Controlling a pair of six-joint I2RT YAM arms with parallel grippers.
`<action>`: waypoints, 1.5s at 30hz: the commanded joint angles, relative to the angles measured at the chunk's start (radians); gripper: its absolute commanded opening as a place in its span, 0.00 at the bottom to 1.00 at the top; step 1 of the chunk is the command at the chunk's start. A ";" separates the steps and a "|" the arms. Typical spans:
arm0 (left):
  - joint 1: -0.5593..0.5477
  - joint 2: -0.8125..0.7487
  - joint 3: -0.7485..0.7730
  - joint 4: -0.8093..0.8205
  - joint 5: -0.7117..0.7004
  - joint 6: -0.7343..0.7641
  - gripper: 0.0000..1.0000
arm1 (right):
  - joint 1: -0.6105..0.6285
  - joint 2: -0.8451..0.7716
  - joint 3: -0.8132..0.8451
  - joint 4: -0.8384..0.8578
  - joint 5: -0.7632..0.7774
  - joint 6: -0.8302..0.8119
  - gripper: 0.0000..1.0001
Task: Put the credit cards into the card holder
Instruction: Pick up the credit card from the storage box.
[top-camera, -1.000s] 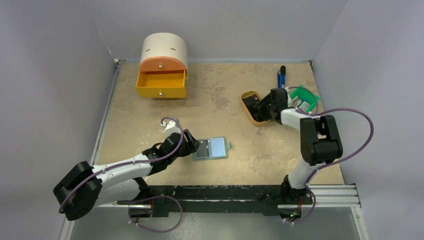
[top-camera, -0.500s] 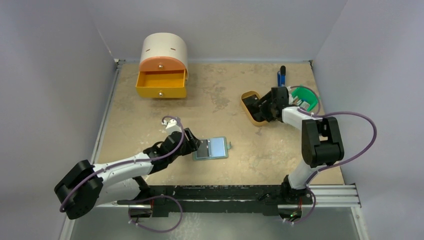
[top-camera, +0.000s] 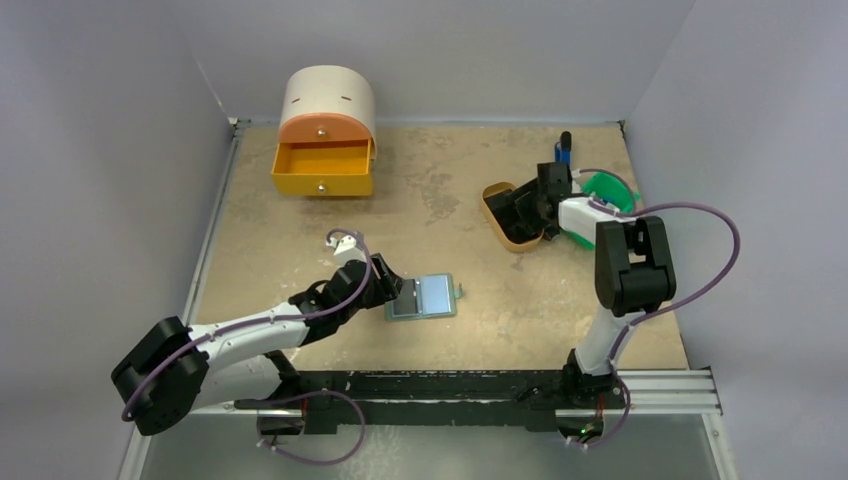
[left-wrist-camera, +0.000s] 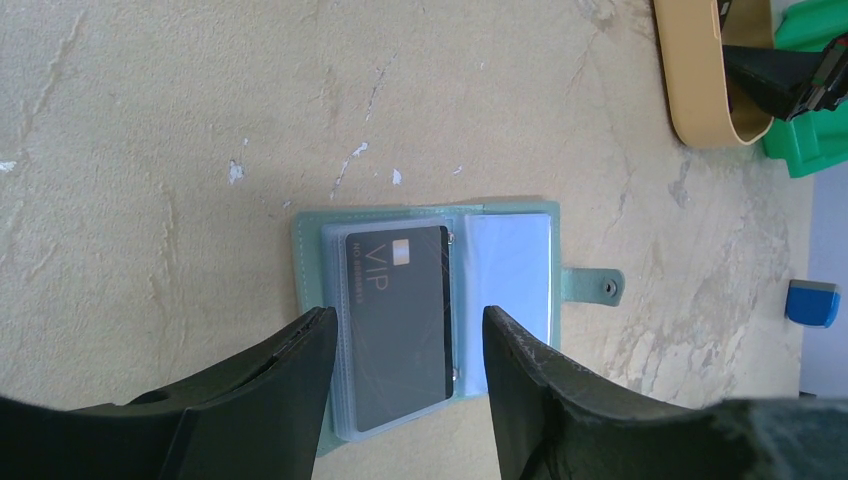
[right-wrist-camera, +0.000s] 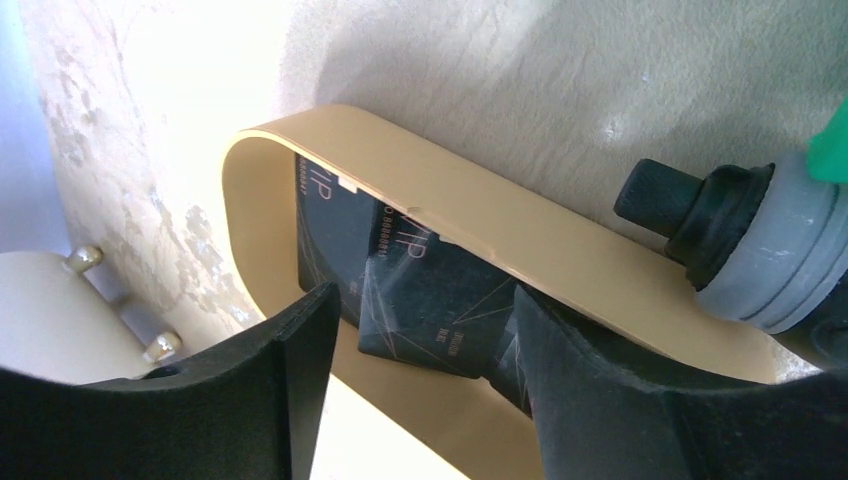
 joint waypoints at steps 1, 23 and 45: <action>-0.003 -0.006 0.036 0.028 -0.003 0.020 0.55 | -0.005 0.046 0.005 -0.063 0.024 -0.050 0.65; -0.003 0.016 0.033 0.046 0.006 0.013 0.54 | -0.005 0.005 0.032 0.024 -0.023 -0.191 0.45; -0.003 0.040 0.051 0.045 0.013 0.020 0.54 | -0.005 0.153 0.200 -0.203 -0.039 -0.121 0.72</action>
